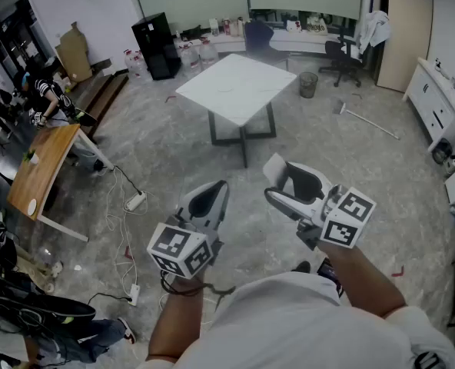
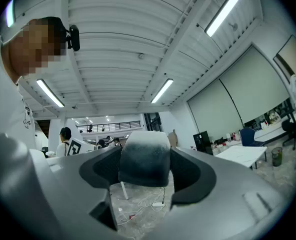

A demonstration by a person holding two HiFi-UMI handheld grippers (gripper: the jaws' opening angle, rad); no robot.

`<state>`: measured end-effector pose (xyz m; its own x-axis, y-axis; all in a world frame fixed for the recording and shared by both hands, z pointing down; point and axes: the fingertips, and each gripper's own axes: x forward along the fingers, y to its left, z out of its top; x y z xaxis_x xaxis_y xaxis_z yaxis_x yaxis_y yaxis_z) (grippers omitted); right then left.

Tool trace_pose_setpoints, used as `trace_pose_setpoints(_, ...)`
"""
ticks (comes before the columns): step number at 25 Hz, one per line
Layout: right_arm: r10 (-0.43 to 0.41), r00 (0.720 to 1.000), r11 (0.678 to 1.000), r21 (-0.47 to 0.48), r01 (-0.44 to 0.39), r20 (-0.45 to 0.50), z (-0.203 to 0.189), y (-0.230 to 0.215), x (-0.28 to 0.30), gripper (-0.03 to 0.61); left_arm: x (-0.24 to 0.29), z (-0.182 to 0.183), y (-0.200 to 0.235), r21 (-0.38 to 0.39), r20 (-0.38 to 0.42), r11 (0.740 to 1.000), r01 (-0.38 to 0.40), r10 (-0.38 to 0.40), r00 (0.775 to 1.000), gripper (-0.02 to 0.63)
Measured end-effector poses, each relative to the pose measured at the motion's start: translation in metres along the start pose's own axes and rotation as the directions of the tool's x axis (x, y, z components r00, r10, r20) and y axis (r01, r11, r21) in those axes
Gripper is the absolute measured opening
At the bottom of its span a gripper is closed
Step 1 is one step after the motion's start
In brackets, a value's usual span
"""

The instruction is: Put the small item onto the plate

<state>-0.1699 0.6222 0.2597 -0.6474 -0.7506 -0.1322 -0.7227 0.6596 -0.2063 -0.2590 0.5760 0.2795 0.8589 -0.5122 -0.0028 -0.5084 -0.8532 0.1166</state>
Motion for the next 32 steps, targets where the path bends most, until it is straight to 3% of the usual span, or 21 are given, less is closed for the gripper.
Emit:
trace_pose_setpoints(16, -0.031, 0.999, 0.999, -0.025, 0.031, -0.017, 0.000, -0.020, 0.010, 0.298, 0.013, 0.001, 0.015, 0.004, -0.025, 0.999, -0.038, 0.038, 0.999, 0.006)
trace_pose_setpoints(26, -0.029, 0.999, 1.000, -0.008, 0.029, -0.017, 0.008, -0.076, 0.033, 0.298, 0.059, 0.003, 0.044, -0.007, -0.041, 0.998, -0.062, 0.062, 0.997, 0.006)
trace_pose_setpoints(32, -0.022, 1.000, 0.999, -0.023, 0.022, -0.013, 0.017, -0.137, 0.052, 0.298, 0.115, 0.004, 0.075, -0.017, -0.030, 0.996, -0.087, 0.086, 0.996, 0.006)
